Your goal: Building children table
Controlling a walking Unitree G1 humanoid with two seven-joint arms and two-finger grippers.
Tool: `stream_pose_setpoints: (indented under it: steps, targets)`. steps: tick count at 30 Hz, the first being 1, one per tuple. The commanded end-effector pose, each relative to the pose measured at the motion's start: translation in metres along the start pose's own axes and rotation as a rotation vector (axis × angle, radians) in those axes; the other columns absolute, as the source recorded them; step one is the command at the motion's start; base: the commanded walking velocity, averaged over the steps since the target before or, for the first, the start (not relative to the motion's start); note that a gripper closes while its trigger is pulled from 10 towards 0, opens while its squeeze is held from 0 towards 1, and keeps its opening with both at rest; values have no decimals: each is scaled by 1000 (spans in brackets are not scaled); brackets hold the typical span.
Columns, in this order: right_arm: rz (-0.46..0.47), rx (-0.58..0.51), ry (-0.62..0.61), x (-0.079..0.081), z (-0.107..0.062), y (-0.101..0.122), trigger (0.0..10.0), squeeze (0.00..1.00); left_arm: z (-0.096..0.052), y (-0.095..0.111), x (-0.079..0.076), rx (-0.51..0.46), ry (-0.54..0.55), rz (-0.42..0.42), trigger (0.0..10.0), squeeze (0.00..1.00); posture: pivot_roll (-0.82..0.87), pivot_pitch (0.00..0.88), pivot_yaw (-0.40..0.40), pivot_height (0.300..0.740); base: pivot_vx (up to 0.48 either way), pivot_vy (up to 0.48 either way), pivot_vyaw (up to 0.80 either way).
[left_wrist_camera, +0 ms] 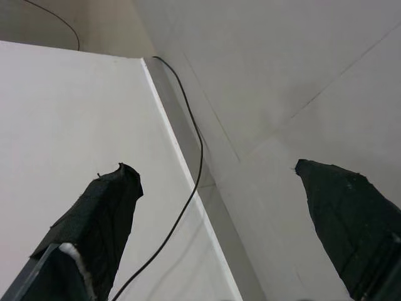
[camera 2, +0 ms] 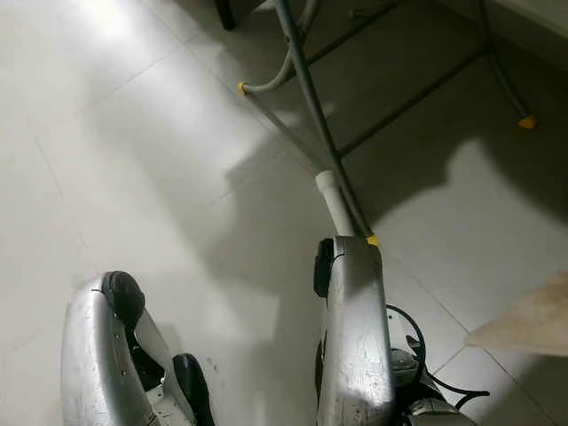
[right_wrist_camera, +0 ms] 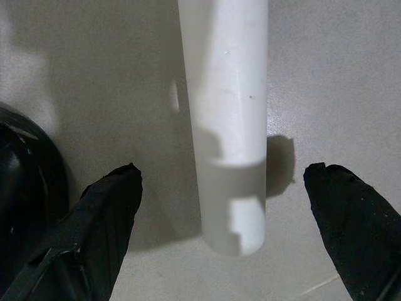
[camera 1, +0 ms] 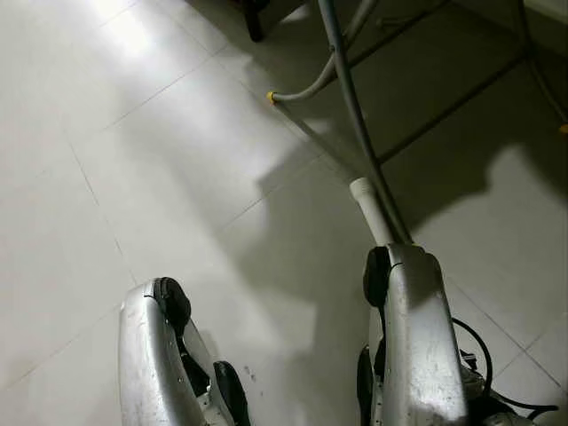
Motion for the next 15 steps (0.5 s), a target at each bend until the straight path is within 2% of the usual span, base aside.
stream_pose_setpoints:
  steps: [1,7,15]
  targets:
    - [-29,27,104,38,-2,-4,10000,0,-7,-12,9,75,9,17,10000,0,421,503,300,300,0,0,0]
    - [-29,62,119,44,-4,-15,10000,0,-6,-7,13,75,-1,24,10000,0,444,505,314,300,0,0,0]
    - [-32,92,126,54,-6,-26,10000,0,-9,-1,26,77,0,40,10000,0,455,521,330,300,0,0,0]
Point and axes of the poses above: a point about 5 cm out from each wrist's last joint towards the gripper, its own z axis pointing out of the wrist towards the gripper, its own y axis along the axis of the wrist's last joint, x = y × z, the point moved 1 cm from there along z, pointing out of the wrist towards the gripper, and after that the axes turned 7 degrees about -z, right-handed, at the moved point
